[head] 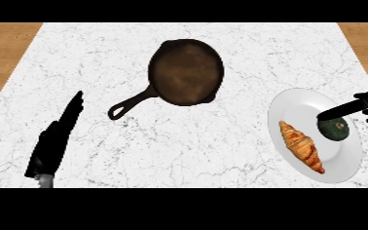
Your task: Pick the squash from the plate and place it in the pan
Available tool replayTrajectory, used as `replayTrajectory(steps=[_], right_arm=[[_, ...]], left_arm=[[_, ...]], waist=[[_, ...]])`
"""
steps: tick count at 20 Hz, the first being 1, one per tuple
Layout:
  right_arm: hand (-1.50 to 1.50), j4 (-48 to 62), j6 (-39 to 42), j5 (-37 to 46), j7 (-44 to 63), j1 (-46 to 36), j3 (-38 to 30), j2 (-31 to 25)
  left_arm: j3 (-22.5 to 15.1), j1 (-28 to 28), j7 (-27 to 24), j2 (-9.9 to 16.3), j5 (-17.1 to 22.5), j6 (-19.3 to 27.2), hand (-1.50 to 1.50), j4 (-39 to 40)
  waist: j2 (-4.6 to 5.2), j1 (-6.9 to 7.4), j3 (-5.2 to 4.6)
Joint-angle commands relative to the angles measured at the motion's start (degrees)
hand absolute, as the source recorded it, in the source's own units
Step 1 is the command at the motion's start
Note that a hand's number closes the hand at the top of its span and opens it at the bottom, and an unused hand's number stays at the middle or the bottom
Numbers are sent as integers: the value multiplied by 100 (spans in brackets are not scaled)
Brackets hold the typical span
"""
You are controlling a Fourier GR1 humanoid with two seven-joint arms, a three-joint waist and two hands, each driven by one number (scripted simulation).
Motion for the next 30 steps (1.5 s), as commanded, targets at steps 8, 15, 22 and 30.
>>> replayTrajectory(steps=[8,15,22,30], right_arm=[[-150,-210,3,325,496,416,-124,366],[-150,293,149,619,372,95,-392,548],[150,673,-599,1105,-479,198,-600,1085],[150,969,-492,1018,-942,102,-1101,1144]], left_arm=[[268,-16,48,-185,-206,-202,0,46],[433,-149,27,-413,-336,-320,0,239],[642,109,-171,-388,-335,-622,0,197],[577,161,138,-520,-539,-629,0,-244]], waist=[[-12,-61,-1],[-6,-44,0],[-3,-23,1],[-3,-13,4]])
